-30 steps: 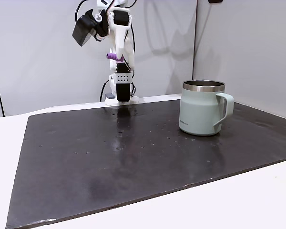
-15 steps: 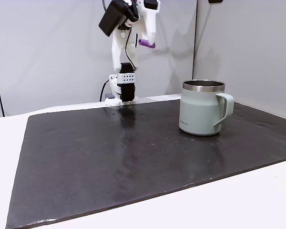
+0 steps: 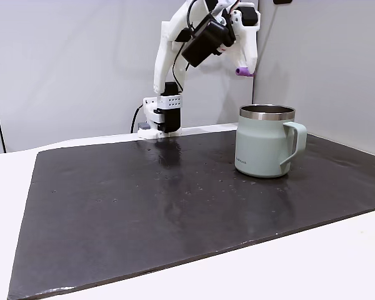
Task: Grasp a pengrip and put it in the cup.
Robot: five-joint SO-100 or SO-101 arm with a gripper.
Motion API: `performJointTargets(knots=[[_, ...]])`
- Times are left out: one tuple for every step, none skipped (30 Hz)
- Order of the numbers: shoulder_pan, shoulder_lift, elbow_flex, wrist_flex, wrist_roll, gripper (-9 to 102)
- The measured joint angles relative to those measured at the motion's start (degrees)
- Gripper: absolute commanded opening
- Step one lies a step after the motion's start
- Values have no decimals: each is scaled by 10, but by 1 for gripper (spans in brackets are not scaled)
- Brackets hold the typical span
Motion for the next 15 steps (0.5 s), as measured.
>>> performJointTargets(knots=[[-4,-14,-18,0,2,0],[-9,-28,-35,0,3,0],[-14,-41,-54,0,3,0],[-19,-53,-69,0,3,0],[-25,-63,-81,0,3,0],[-28,-71,-91,0,3,0],[-29,-79,-96,0,3,0],[-30,-87,-100,0,3,0],[-29,-92,-105,0,3,0],[-27,-95,-109,0,4,1],[-26,-96,-111,0,4,5],[-26,-97,-111,0,5,14],[-27,-97,-112,0,6,25],[-29,-97,-112,0,6,32],[-32,-97,-112,0,6,35]])
